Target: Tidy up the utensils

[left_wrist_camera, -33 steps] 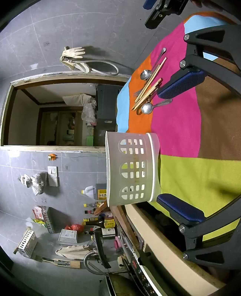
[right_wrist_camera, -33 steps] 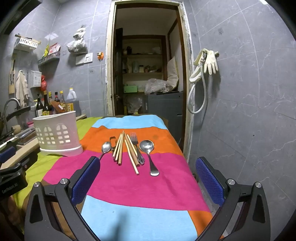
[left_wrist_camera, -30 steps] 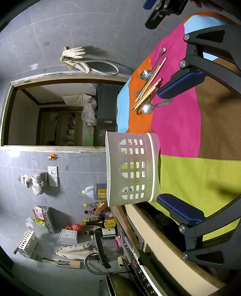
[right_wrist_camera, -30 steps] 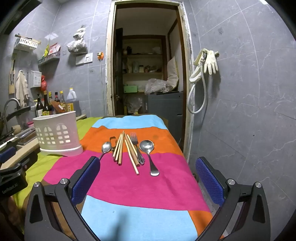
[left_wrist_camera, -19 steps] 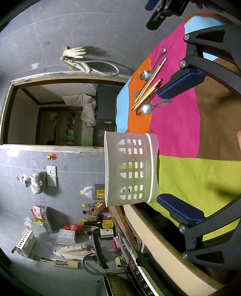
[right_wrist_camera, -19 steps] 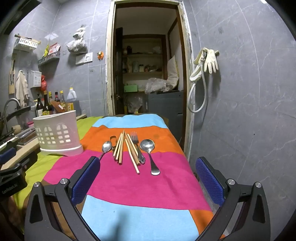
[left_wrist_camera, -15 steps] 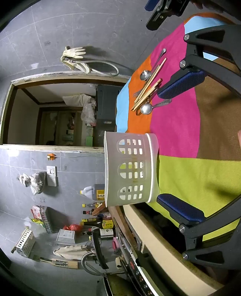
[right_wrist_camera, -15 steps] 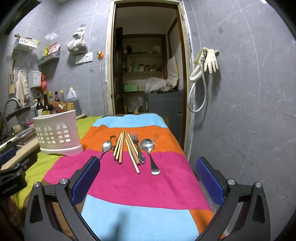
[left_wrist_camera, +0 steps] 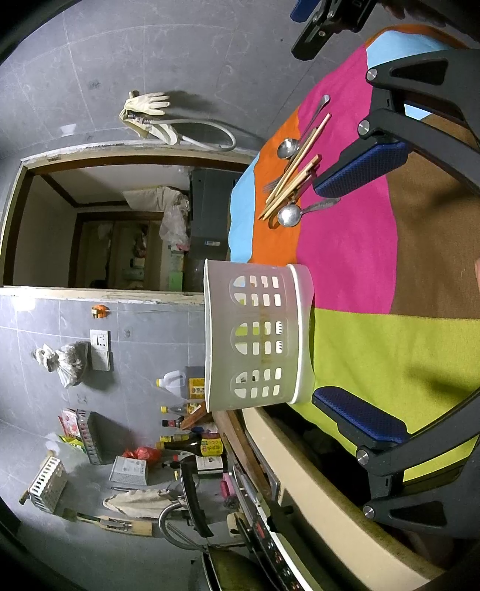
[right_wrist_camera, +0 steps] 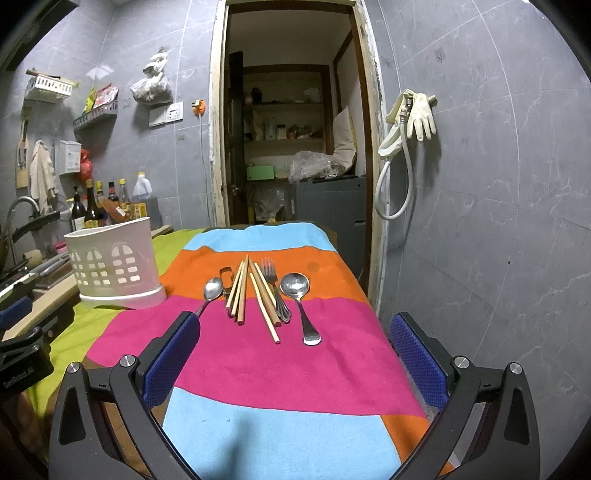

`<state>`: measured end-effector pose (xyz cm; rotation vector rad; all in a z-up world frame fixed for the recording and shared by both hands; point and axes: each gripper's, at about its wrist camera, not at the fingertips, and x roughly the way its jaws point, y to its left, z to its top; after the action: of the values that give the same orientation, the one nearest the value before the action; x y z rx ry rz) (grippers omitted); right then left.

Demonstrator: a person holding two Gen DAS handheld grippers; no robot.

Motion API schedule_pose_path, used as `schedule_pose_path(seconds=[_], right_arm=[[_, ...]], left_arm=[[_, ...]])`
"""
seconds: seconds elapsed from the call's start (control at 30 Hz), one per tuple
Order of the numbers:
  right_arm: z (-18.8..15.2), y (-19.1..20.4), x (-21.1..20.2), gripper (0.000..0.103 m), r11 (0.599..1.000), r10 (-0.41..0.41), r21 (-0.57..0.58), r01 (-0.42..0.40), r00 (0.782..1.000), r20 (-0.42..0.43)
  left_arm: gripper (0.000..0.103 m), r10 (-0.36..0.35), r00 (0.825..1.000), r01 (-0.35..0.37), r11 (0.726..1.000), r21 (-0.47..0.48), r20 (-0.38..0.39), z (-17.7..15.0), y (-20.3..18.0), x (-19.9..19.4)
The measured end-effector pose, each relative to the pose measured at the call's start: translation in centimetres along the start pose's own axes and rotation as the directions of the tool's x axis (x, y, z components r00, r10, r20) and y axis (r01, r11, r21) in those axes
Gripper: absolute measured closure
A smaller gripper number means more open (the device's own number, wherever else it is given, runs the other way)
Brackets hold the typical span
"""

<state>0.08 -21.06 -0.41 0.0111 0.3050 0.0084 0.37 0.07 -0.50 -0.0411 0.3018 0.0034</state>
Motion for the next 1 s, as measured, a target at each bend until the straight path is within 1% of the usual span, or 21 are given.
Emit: schedule_pose_path(seconds=[1.0], right_arm=[[-0.21, 0.04, 0.01, 0.0, 1.0, 0.002, 0.006, -0.002, 1.0, -0.003]], left_arm=[[0.003, -0.001, 1.0, 0.001, 1.0, 0.0, -0.001, -0.03, 0.07, 0.08]])
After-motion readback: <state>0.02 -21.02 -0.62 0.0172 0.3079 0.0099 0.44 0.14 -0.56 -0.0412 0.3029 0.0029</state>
